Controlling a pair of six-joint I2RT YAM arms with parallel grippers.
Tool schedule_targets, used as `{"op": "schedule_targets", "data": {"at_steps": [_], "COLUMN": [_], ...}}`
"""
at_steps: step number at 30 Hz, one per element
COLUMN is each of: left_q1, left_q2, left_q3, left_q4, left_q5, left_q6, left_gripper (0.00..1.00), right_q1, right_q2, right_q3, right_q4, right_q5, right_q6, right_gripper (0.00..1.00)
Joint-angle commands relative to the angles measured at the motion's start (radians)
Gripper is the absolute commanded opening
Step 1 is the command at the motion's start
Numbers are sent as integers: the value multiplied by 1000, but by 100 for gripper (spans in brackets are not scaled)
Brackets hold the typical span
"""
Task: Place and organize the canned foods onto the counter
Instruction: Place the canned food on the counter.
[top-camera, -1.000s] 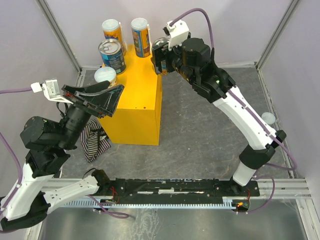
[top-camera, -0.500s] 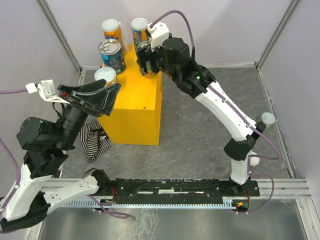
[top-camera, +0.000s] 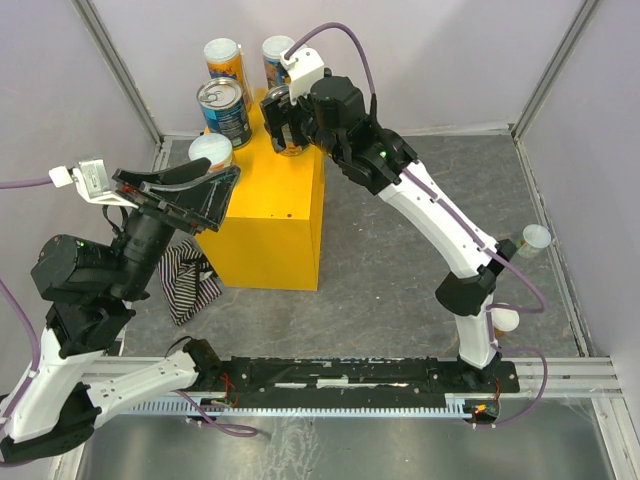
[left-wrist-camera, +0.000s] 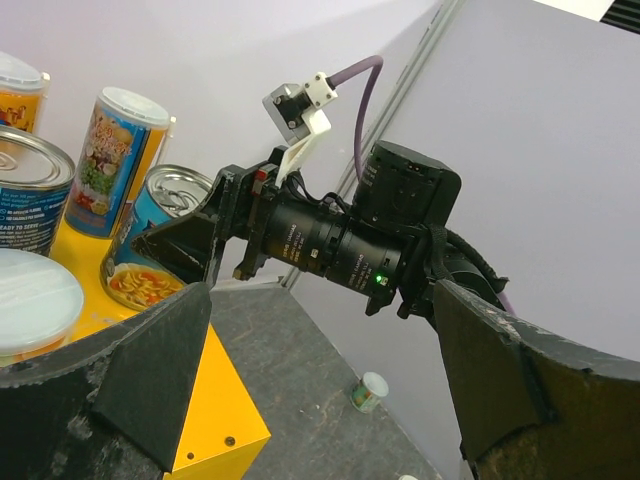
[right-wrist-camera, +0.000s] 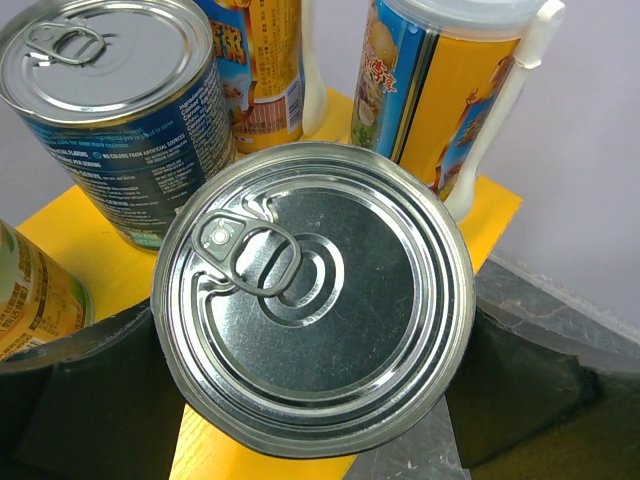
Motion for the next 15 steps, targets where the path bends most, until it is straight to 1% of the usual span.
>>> {"op": "schedule_targets", "data": {"at_steps": [1, 11, 15], "left_q1": [1, 1, 1], "left_q2": [-12, -16, -16], "left_q3": [21, 12, 8], "left_q4": [28, 28, 28], "left_q5": [-24, -27, -28], "left_q6": [63, 64, 64], "left_gripper": [98, 98, 99], "right_q1": [7, 8, 8], "right_q2": [-26, 15, 27], "right_q3": [90, 107, 107], "right_q4": [196, 204, 213], "right_q5": [28, 31, 29], "right_q6": [-18, -16, -12], "right_gripper": [11, 15, 19]}}
